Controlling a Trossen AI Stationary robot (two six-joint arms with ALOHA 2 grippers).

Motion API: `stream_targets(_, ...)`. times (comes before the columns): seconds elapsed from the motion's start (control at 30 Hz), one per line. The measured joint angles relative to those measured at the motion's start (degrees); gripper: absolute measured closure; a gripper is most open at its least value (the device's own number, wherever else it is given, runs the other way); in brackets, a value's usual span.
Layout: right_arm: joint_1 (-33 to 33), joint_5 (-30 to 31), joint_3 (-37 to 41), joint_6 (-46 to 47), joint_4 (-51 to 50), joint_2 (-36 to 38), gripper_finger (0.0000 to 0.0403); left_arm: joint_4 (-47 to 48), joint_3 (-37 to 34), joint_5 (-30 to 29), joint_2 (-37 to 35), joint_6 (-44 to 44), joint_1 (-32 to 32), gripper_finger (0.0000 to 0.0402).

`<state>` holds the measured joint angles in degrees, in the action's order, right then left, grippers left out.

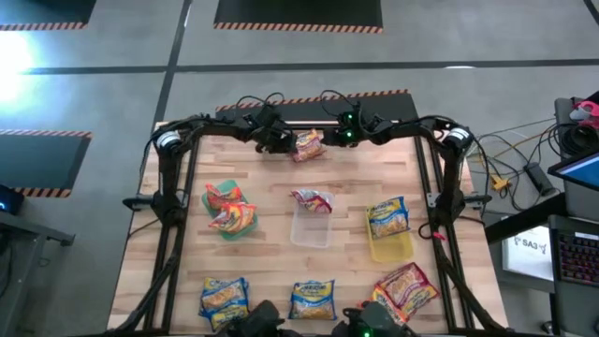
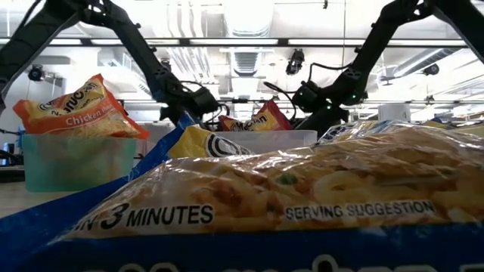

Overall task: Sort Maruchan noodles
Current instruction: Put the red noodle pack into the white bin

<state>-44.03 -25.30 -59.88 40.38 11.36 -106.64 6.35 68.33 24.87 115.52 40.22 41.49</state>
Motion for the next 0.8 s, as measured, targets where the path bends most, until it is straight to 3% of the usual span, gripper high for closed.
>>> stream_targets(0.13, 0.5, -0.2, -3.3, -0.8, -0.4, -2.3, 0.0233, -0.1, 2.7, 3.2, 1.5, -2.3, 0.0, 0.0203)
stream_targets(0.47, 1.2, -2.1, -11.0, -5.9, -9.4, -7.3, 0.0259, 0.7, 5.0, 2.6, 2.7, -6.9, 0.4, 0.0207)
stream_targets(0.8, 1.7, -2.5, -12.0, -8.6, -12.9, -4.2, 0.026, -0.2, 5.1, 4.2, 2.7, -11.5, 0.5, 0.0276)
